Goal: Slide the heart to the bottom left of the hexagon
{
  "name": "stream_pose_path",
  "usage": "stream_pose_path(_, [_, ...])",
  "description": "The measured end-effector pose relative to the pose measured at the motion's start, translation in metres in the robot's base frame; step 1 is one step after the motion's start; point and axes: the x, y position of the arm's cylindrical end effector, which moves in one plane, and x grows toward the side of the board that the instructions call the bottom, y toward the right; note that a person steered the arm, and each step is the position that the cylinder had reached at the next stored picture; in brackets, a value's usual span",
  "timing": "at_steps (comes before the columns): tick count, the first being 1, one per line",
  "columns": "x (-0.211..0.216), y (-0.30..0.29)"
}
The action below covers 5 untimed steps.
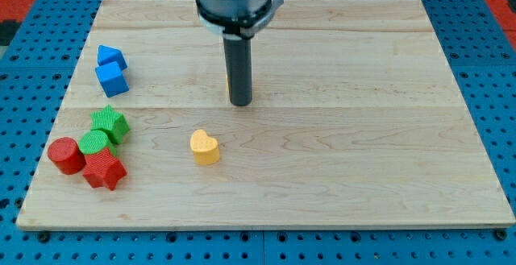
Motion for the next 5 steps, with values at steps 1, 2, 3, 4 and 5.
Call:
stream_pose_path(1, [0.068, 0.050])
stream_pose_path(2, [0.148, 0.043])
stream_pose_path(3, [0.146, -0.025])
stream_pose_path(4, [0.103, -0.046])
stream_pose_path(5, [0.057, -0.046])
